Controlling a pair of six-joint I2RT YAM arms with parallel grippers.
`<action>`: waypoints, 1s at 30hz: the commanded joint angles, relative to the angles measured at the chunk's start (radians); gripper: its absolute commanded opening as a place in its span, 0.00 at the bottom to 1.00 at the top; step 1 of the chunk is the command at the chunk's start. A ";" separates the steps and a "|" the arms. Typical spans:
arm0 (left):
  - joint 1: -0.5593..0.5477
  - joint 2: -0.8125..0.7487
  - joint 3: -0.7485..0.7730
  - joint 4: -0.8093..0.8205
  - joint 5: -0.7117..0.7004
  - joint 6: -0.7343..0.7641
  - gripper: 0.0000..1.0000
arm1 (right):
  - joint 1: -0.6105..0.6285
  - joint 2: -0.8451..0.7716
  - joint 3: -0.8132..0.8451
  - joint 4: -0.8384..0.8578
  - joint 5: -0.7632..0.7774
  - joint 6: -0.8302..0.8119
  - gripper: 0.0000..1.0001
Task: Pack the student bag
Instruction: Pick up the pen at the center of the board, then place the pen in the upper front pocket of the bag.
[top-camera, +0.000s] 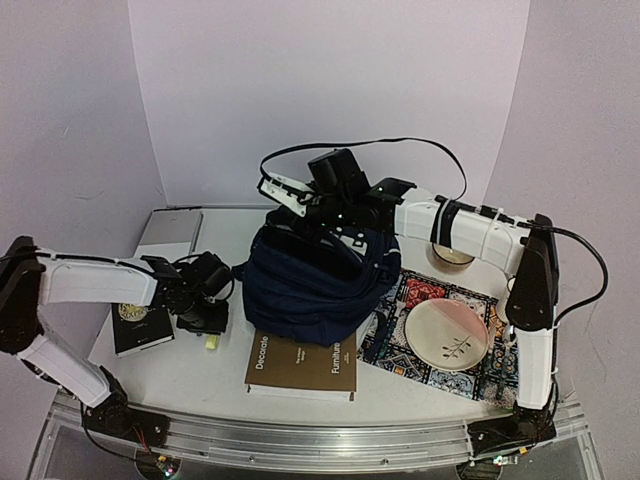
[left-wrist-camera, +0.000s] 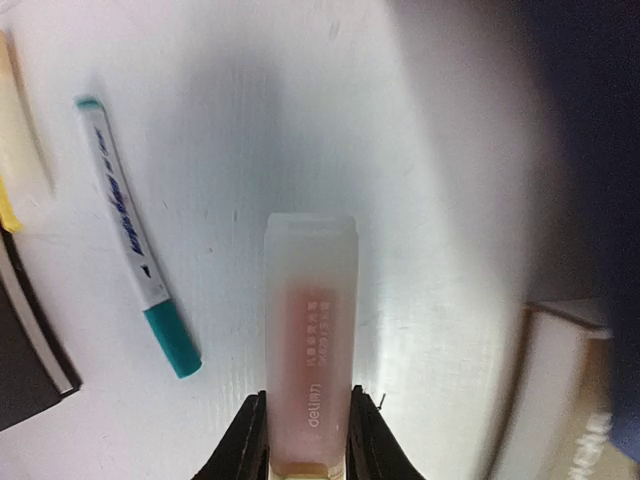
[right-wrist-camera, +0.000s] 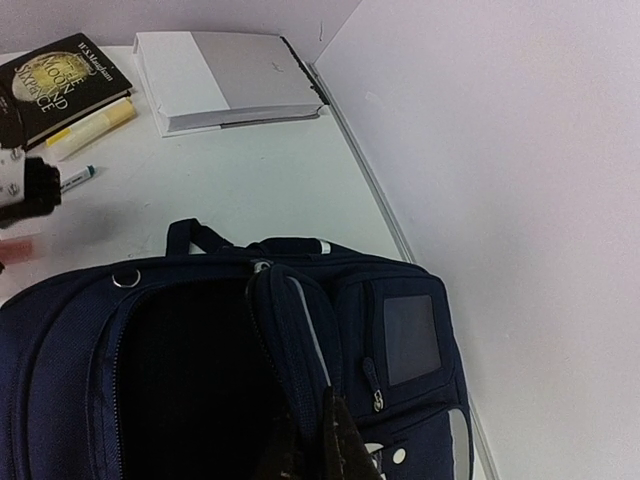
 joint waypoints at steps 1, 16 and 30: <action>0.008 -0.165 0.059 -0.013 -0.004 -0.053 0.00 | 0.001 -0.022 0.067 0.093 -0.009 -0.002 0.00; 0.017 -0.313 0.070 0.494 0.312 -0.293 0.00 | 0.021 -0.002 0.084 0.093 -0.006 -0.005 0.00; 0.018 -0.121 0.161 0.720 0.262 -0.564 0.00 | 0.036 0.001 0.092 0.092 -0.008 0.012 0.00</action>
